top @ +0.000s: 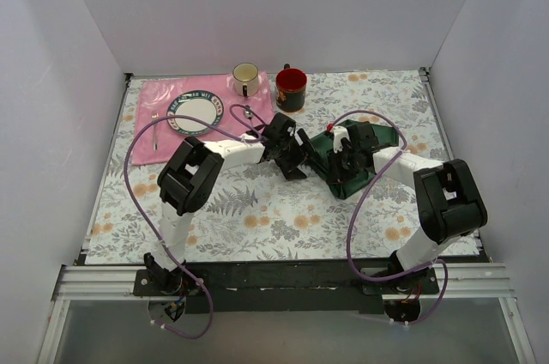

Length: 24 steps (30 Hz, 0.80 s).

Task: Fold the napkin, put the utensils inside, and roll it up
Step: Roll the napkin with the utensil

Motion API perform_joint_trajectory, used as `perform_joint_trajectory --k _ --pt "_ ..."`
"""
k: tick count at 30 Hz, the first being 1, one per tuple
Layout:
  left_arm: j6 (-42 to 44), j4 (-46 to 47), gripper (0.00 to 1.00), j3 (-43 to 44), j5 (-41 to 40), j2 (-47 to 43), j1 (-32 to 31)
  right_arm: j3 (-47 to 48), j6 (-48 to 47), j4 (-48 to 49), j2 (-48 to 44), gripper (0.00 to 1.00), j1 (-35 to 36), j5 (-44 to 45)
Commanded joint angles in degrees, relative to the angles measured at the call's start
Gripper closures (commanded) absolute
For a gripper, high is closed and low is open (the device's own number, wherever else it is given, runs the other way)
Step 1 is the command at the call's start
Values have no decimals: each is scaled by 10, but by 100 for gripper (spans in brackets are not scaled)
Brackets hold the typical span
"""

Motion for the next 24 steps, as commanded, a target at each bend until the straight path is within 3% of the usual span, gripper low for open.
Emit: perform_joint_trajectory --k 1,7,11,14,19,22,24 --pt "7 -73 21 0 -17 4 2 -9 10 -19 16 99 1 -40" --pt "-23 -62 21 34 -8 55 0 -4 19 -17 16 99 -2 -56" --pt "-26 -72 26 54 -29 79 -2 -9 20 -10 14 99 -6 -69" --pt "-23 -88 36 69 -47 102 -4 -14 14 -1 9 99 -6 -71" --pt "-17 -99 73 82 -57 128 -5 -11 -21 -18 -5 99 5 -34" --pt "-14 -100 90 76 -56 125 -4 -7 -36 -29 -13 97 22 4" --pt "-12 -106 97 73 -57 119 -4 -10 -43 -32 -24 90 40 27"
